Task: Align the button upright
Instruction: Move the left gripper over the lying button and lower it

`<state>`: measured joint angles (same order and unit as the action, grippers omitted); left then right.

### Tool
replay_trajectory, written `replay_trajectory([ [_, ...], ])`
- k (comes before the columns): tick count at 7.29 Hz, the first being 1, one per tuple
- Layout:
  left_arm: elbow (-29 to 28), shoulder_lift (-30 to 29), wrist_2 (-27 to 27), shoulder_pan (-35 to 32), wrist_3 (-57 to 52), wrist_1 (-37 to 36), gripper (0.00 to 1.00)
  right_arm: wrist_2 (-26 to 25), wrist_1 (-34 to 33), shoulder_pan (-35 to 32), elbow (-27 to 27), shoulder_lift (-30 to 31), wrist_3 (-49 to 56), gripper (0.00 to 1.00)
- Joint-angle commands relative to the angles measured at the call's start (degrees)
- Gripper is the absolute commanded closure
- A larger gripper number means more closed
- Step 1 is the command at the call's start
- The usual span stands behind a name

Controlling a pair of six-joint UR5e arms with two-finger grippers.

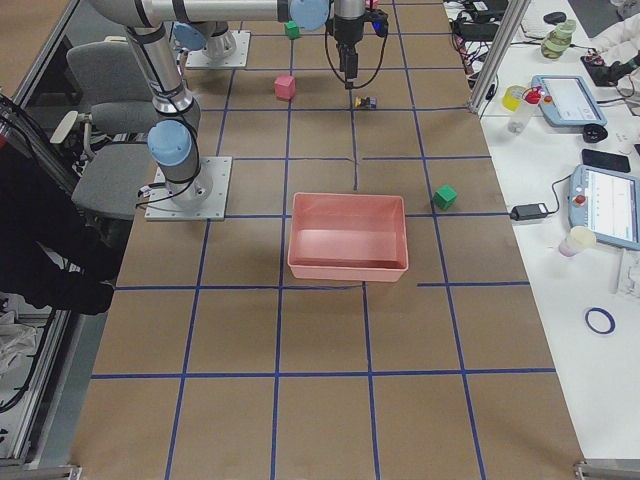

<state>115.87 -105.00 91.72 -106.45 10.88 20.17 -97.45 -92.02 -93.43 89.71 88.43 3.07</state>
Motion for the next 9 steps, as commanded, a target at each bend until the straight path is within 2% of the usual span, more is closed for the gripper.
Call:
replay_trajectory([
  [1,0.1,-8.1,-0.5,-0.9,3.2,-14.3,0.00,0.2,0.2,0.1,-0.7,0.4,0.0,0.00],
  [4,0.1,-17.6,1.0,-3.4,3.4,-29.4,0.00,4.5,0.2,0.1,-0.5,0.3,-1.4,0.00],
  [8,0.1,-22.7,3.3,-6.4,3.5,-34.1,0.02,4.5,-0.3,0.0,-0.5,0.3,-1.5,0.00],
  [9,0.2,-22.7,3.3,-6.6,3.5,-34.1,0.17,4.5,-0.5,0.0,-0.5,0.3,-1.3,0.00],
])
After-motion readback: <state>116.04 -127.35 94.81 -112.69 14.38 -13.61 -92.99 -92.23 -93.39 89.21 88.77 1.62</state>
